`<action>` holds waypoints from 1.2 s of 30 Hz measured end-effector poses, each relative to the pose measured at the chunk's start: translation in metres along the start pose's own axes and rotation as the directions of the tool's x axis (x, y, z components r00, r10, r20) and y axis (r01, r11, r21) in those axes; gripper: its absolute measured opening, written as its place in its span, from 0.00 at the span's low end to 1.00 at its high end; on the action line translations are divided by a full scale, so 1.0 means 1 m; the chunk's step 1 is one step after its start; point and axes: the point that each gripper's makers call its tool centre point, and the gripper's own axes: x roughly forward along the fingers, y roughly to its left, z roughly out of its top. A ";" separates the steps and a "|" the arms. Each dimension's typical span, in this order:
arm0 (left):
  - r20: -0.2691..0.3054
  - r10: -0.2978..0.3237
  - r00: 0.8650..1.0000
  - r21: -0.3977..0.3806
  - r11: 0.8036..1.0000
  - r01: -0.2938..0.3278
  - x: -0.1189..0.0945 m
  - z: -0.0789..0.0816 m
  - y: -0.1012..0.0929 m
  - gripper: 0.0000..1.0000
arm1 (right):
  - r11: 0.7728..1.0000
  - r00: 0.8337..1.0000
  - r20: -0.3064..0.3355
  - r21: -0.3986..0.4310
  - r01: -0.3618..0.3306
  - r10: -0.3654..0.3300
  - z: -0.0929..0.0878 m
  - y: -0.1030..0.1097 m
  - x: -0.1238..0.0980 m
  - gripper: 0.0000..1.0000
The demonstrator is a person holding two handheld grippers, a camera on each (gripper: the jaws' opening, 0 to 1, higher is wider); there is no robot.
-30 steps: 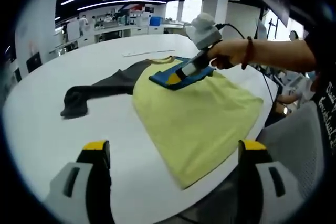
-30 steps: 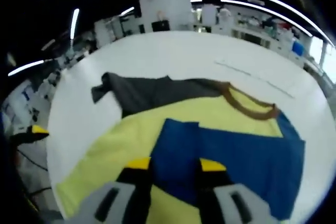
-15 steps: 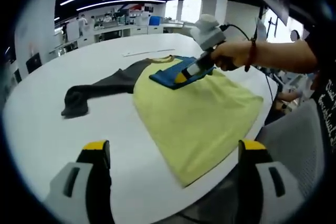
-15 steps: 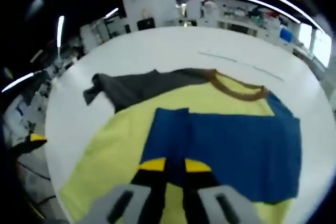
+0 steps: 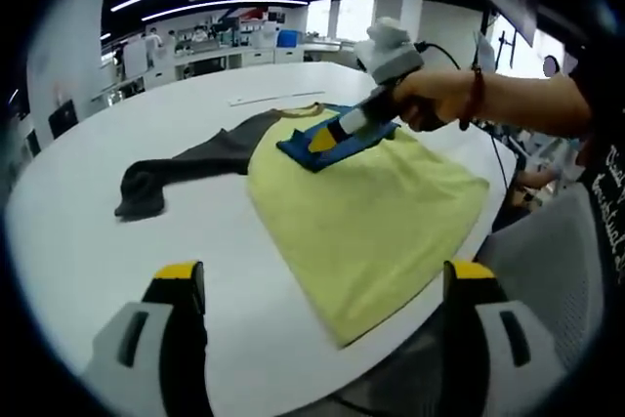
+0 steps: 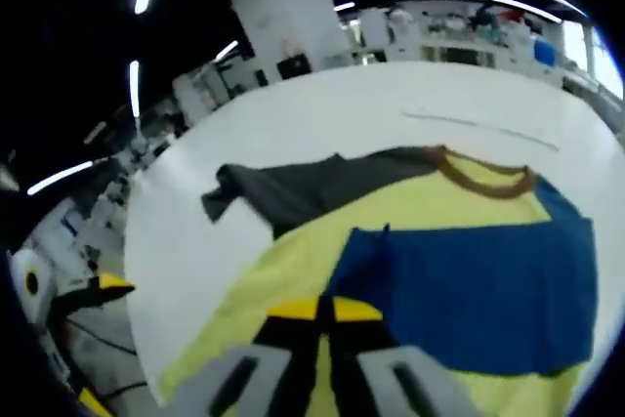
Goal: Fold the garment on the visible template until the final outline fits inside the template.
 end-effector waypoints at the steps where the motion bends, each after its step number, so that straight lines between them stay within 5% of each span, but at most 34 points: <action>1: 0.000 0.000 1.000 0.000 1.000 0.000 0.000 0.000 0.000 0.99 | 1.000 1.000 0.000 -0.010 -0.010 0.010 0.000 0.004 0.001 0.00; 10: -0.005 0.013 1.000 -0.014 1.000 -0.013 -0.003 -0.004 0.001 0.99 | 0.996 0.997 -0.013 -0.038 -0.083 0.082 -0.006 0.021 0.010 0.02; 25: -0.004 0.034 0.999 -0.017 0.999 -0.034 -0.003 -0.004 0.006 0.99 | 0.986 0.995 0.001 -0.131 -0.099 0.100 -0.004 0.020 0.005 0.62; 36: 0.014 0.036 0.999 -0.008 0.999 -0.036 -0.001 0.003 0.005 0.99 | 0.991 0.997 0.048 -0.125 -0.050 0.057 0.001 -0.012 -0.025 0.81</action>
